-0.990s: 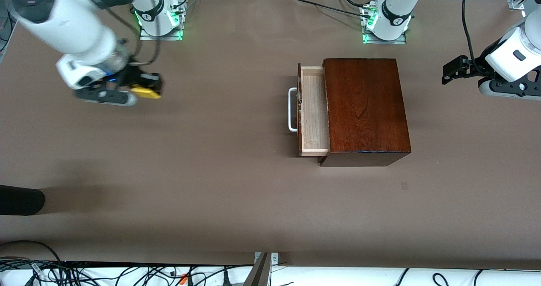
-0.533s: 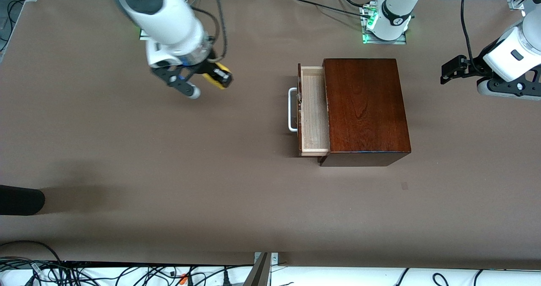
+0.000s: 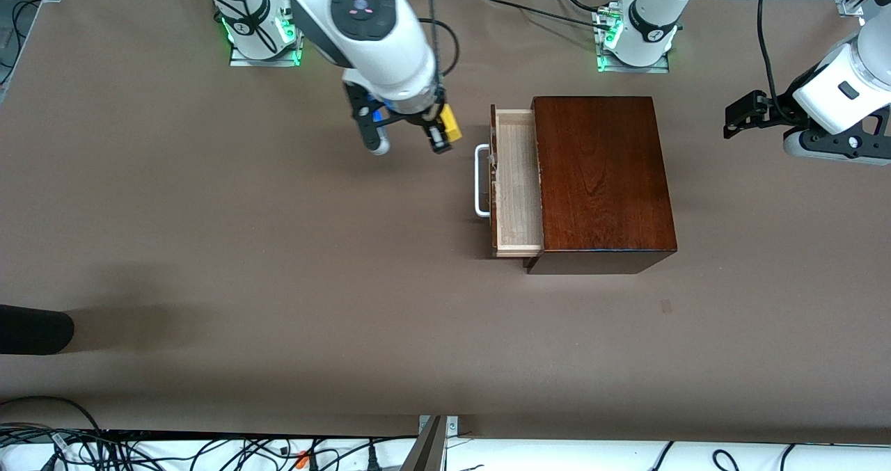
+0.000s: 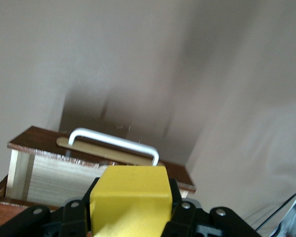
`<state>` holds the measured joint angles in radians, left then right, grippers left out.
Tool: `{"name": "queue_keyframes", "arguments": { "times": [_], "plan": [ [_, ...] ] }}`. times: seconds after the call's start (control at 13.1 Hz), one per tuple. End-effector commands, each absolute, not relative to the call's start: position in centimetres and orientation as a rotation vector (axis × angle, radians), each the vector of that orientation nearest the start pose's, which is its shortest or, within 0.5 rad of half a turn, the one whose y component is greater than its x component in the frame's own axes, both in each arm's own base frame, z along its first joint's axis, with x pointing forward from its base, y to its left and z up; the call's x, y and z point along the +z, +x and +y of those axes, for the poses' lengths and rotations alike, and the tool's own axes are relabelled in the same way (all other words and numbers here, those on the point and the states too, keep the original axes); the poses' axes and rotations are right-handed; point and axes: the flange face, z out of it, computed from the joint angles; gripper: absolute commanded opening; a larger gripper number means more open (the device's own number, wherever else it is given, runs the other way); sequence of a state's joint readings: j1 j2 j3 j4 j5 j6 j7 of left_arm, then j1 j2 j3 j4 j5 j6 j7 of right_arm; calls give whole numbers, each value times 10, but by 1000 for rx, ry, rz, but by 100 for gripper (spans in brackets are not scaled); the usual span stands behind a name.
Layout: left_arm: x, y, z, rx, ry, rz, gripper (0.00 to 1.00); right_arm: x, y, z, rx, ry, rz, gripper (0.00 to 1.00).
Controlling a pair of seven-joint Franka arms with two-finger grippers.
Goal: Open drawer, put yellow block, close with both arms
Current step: 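Carry the yellow cube with the right gripper over the open drawer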
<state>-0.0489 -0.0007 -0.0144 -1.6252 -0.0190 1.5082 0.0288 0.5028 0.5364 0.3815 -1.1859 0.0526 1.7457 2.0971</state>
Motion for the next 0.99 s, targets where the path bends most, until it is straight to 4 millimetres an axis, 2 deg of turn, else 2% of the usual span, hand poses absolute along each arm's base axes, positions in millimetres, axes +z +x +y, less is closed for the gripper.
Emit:
{"name": "queue_keyframes", "arguments": {
  "times": [0.0, 0.23, 0.38, 0.53, 0.91],
  "plan": [
    [595, 544, -39, 178, -3158, 177, 100, 492, 486, 544, 354, -2321, 1928, 0],
    [597, 543, -46, 175, -3155, 201, 100, 459, 467, 588, 265, -2177, 2073, 0],
    [600, 544, -51, 163, -3154, 214, 100, 424, 458, 613, 210, -2149, 2134, 0],
    [601, 544, -51, 161, -3154, 221, 100, 401, 451, 629, 143, -2112, 2150, 0],
    [601, 544, -51, 166, -3154, 226, 100, 354, 452, 642, 94, -2072, 2160, 0]
  ]
}}
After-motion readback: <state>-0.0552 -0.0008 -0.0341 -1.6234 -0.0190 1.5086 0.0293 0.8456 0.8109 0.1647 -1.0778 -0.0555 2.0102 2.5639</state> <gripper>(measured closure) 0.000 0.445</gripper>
